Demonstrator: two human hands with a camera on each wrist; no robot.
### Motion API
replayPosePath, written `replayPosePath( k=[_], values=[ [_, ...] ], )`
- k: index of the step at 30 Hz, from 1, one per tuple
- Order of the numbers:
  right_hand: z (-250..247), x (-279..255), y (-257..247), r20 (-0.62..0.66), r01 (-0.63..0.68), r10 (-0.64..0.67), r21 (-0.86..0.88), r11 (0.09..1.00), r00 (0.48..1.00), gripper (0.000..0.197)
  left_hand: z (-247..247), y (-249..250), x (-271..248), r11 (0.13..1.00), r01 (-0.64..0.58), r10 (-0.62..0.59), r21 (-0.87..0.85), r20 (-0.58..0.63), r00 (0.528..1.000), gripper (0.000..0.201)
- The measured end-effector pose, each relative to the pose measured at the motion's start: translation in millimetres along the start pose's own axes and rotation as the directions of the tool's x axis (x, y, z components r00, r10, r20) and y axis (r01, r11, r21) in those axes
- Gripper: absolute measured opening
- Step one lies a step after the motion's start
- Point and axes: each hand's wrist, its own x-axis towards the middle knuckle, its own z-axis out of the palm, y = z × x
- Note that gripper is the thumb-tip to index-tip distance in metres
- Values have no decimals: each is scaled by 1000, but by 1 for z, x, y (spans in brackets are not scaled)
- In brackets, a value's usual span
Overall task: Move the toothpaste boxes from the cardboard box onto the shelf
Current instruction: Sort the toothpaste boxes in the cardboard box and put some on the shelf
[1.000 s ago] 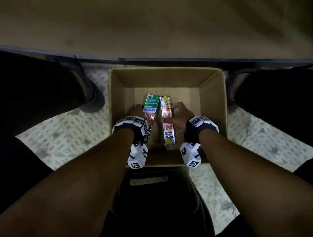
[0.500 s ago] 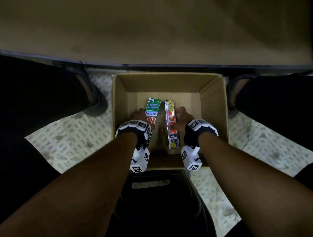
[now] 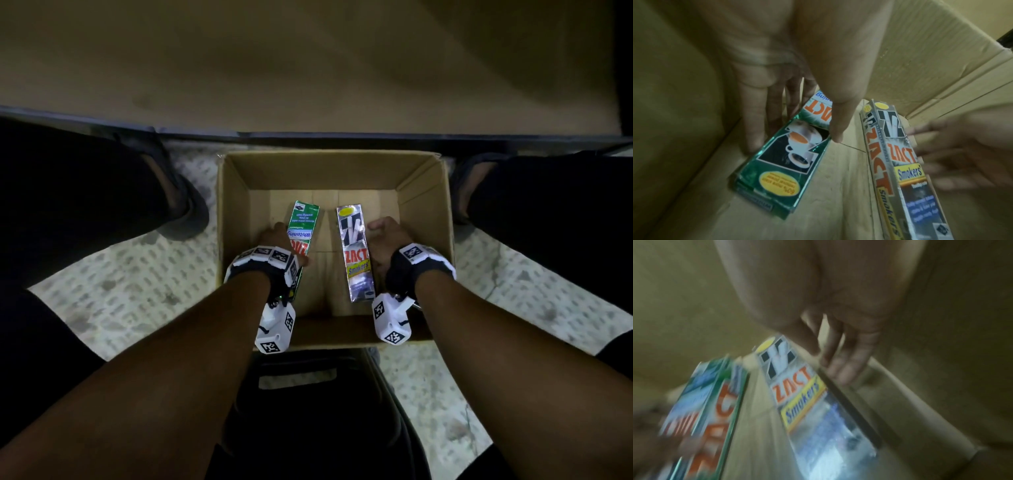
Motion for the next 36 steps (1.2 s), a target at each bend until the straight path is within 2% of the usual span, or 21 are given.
replayPosePath(
  k=[3,6,8,12,19,22,24,28,33,36],
  values=[
    [14,-4,-11,-4,9,-9,-35,999,1000,52,2,0,0,1000,-5,5,-4,-8,1000,74],
    [23,-10,-19,-17,51,-55,-151,987,998,83,4,0,1,999,-26,26,-23,-28,999,78],
    [25,-7,-19,-30,29,-35,-165,986,999,100,5,-1,3,998,-47,47,-35,-27,999,84],
    [25,-5,-17,-21,27,-31,-177,984,999,88,4,-3,4,996,-78,77,-32,-35,996,88],
    [19,-14,-16,-57,73,-85,-190,979,995,70,-4,-3,1,995,-74,76,-69,24,997,81],
    [16,-23,-20,-84,102,-119,-184,978,989,70,-6,-1,-8,989,-68,73,-128,33,997,91],
    [14,-32,-22,-117,124,-147,-184,975,982,68,-8,3,-18,984,-85,87,-154,3,996,95],
    [4,-58,-31,-151,184,-205,-144,972,967,73,-18,13,-44,961,-131,116,-242,-78,990,79],
    [-19,-103,-46,-197,273,-272,-23,962,942,75,-41,23,-83,939,-211,171,-271,-162,972,71],
    [-27,-132,-58,-244,328,-315,15,945,917,75,-59,32,-109,924,-253,198,-285,-208,958,87]
  ],
)
